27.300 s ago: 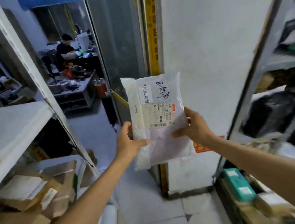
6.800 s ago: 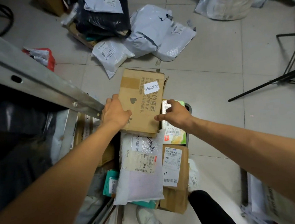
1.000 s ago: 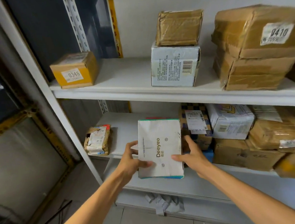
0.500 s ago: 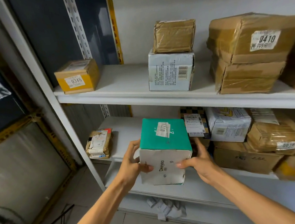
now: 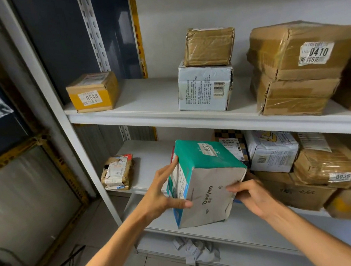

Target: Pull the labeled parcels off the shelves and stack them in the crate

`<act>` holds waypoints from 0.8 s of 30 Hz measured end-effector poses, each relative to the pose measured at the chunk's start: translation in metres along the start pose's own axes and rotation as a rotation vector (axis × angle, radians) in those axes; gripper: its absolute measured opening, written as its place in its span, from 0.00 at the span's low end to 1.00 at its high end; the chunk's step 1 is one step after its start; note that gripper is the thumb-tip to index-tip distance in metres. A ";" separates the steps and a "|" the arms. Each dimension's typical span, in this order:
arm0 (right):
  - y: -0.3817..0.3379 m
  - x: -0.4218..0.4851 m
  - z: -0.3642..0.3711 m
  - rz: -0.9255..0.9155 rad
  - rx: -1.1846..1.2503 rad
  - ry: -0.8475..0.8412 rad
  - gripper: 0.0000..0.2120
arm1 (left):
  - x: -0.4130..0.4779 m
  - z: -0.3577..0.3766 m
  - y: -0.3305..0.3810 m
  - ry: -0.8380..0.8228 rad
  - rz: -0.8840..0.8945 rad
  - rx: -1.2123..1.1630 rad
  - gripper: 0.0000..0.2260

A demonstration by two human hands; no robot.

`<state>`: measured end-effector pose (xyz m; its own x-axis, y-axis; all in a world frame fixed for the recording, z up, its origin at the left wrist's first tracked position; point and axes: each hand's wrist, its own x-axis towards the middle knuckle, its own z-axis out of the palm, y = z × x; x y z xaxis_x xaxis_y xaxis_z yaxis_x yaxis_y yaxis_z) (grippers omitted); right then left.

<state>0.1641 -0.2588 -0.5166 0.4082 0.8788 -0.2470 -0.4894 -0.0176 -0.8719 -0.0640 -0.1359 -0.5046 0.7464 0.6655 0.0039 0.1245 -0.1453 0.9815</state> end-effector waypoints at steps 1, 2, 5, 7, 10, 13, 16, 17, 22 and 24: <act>0.000 -0.001 -0.001 -0.001 -0.005 -0.010 0.22 | 0.000 0.000 -0.001 -0.014 0.015 0.021 0.50; 0.000 -0.001 -0.002 -0.007 -0.006 -0.018 0.24 | -0.001 0.002 -0.002 -0.023 0.034 0.045 0.53; 0.000 0.000 -0.004 -0.018 -0.011 -0.048 0.31 | -0.005 0.010 -0.012 0.016 0.097 0.135 0.59; -0.003 0.001 -0.006 -0.037 -0.023 -0.098 0.32 | -0.009 0.016 -0.018 0.069 0.142 0.191 0.61; -0.007 0.003 -0.008 -0.046 -0.070 -0.159 0.31 | -0.011 0.022 -0.024 0.145 0.163 0.255 0.62; -0.007 0.007 -0.010 -0.038 -0.061 -0.165 0.30 | -0.011 0.022 -0.021 0.157 0.170 0.323 0.62; -0.005 0.010 -0.013 -0.018 -0.027 -0.131 0.34 | -0.011 0.018 -0.015 0.119 0.197 0.329 0.64; -0.003 0.011 -0.014 -0.009 -0.020 -0.111 0.36 | -0.010 0.016 -0.011 0.105 0.197 0.315 0.64; 0.007 0.021 -0.019 0.063 0.090 0.075 0.25 | -0.001 0.011 0.010 0.089 0.055 0.035 0.53; 0.010 0.020 -0.019 0.102 0.047 0.080 0.22 | 0.001 0.007 0.014 0.062 -0.007 -0.008 0.47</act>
<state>0.1821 -0.2502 -0.5380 0.4134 0.8329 -0.3680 -0.5664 -0.0813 -0.8201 -0.0567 -0.1425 -0.4924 0.7033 0.7108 0.0082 0.1244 -0.1345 0.9831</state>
